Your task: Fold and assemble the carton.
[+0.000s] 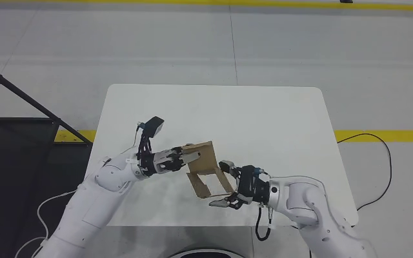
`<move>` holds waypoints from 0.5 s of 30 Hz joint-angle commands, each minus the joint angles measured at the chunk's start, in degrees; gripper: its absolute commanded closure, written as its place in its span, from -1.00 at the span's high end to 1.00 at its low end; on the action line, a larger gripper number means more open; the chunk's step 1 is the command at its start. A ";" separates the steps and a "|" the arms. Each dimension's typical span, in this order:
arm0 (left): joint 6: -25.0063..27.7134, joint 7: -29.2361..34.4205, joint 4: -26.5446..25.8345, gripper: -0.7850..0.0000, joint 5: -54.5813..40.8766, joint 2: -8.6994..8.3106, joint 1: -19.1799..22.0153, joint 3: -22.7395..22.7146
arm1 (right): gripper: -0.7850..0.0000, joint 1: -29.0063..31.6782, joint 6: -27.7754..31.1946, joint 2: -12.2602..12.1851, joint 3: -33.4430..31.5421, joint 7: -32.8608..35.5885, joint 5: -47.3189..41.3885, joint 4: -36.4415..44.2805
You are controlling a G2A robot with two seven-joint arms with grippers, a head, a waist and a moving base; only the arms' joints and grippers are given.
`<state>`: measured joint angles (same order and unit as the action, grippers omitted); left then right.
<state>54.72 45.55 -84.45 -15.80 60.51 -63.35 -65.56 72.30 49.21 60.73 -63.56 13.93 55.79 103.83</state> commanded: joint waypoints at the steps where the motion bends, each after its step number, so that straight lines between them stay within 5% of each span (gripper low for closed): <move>1: 0.11 -0.05 0.03 -1.00 0.05 -0.01 0.09 0.10 | 1.00 -0.28 0.21 0.05 0.44 0.12 0.22 0.11; 15: 0.48 -0.32 0.26 -1.00 -0.09 -0.10 0.46 0.85 | 1.00 -1.45 0.97 0.20 2.15 -0.66 2.23 0.93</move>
<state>55.18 45.23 -84.20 -15.90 60.42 -62.92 -64.76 70.86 50.21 60.92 -61.44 13.36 57.90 104.73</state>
